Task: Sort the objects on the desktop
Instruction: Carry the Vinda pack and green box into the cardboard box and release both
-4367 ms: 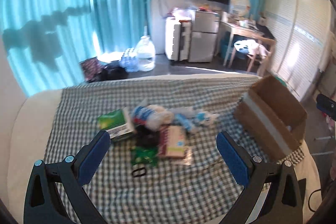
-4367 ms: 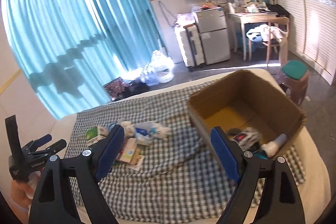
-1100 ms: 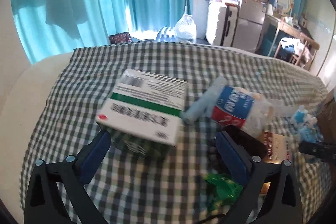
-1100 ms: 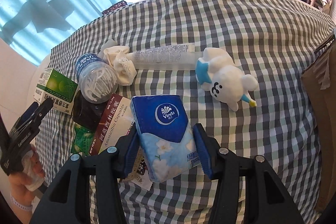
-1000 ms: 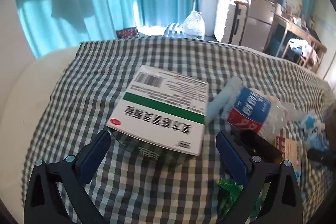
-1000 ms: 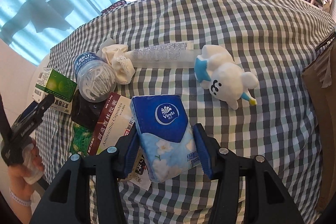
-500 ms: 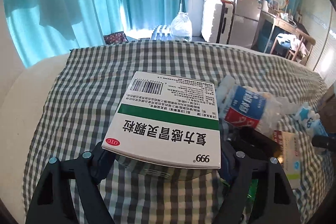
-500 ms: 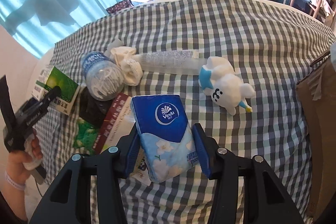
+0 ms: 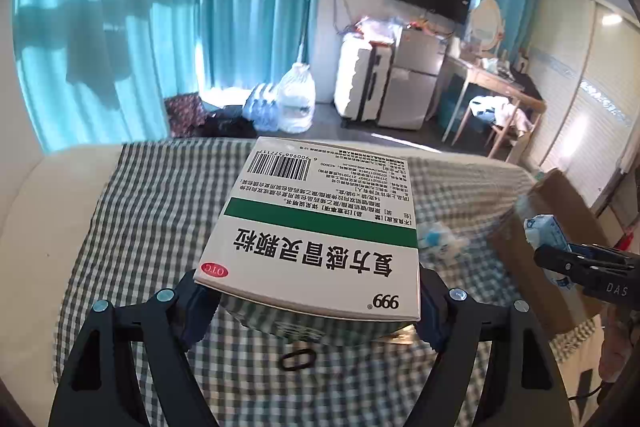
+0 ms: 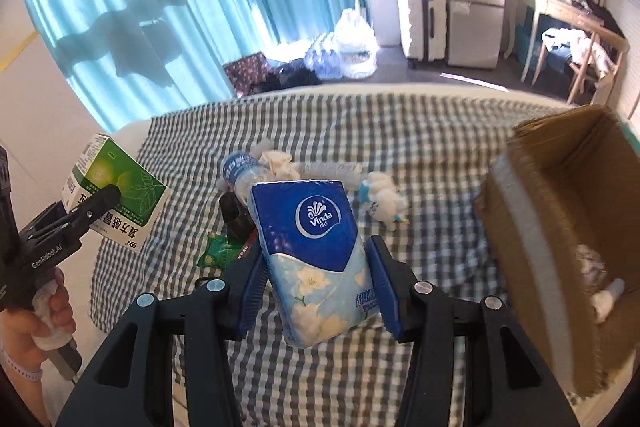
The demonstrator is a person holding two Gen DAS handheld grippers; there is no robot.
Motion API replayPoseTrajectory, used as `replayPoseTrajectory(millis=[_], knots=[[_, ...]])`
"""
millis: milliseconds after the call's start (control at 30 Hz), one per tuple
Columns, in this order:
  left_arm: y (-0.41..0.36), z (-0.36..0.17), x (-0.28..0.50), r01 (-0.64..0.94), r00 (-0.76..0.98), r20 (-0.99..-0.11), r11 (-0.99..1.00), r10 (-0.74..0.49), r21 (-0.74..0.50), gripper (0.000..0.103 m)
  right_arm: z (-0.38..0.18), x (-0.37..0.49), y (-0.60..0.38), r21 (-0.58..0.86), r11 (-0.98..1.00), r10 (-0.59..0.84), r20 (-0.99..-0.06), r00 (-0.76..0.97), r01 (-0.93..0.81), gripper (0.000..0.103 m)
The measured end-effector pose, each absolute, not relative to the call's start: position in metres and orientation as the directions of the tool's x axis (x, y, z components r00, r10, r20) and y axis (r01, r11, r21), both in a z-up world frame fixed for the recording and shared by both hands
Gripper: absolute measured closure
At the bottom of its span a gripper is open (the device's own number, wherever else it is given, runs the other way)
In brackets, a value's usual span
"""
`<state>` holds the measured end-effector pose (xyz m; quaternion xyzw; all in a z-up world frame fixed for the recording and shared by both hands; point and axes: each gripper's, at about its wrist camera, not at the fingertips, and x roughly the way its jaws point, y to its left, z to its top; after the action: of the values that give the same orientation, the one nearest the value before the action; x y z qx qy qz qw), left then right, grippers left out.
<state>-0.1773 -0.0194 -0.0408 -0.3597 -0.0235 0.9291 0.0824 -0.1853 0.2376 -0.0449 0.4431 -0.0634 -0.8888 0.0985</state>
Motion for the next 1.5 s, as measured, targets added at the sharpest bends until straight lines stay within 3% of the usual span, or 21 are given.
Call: replayPoseTrajectory(millis=[233,500,967,1067,1167,1267,1500], knots=[[0.047,0.010,-0.147,-0.239,-0.730,-0.633,-0.964,0.257,-0.116,0.022,0.015,-0.129,0.293,0.192,-0.979,-0.191,-0.720,-0.667,0.073,0.055],[0.152,0.019,-0.151,-0.403,-0.667,-0.632,-0.905,0.395,-0.140,0.022,0.043,-0.108,0.372,0.126,-0.991,-0.066,-0.722,-0.689,-0.037,0.055],[0.348,-0.048,-0.211,-0.594,-0.481,-0.700,-0.783,0.529,-0.184,0.022,-0.008,-0.150,0.517,0.153,-0.949,0.051,-0.785,-0.617,-0.274,0.052],[0.364,-0.059,-0.224,-0.597,-0.472,-0.684,-0.772,0.557,-0.217,0.019,-0.022,-0.152,0.539,0.185,-0.934,0.041,-0.793,-0.608,-0.305,0.050],[0.377,-0.061,-0.225,-0.643,-0.432,-0.676,-0.729,0.598,-0.234,0.001,-0.022,-0.150,0.545,0.210,-0.931,0.038,-0.759,-0.650,-0.299,0.040],[0.382,-0.060,-0.225,-0.660,-0.431,-0.683,-0.722,0.590,-0.207,0.000,-0.016,-0.148,0.545,0.174,-0.930,0.101,-0.726,-0.680,-0.324,0.026],[0.326,-0.039,-0.216,-0.609,-0.494,-0.681,-0.774,0.540,-0.172,0.000,-0.004,-0.133,0.536,0.265,-0.906,0.048,-0.710,-0.702,-0.330,0.026]])
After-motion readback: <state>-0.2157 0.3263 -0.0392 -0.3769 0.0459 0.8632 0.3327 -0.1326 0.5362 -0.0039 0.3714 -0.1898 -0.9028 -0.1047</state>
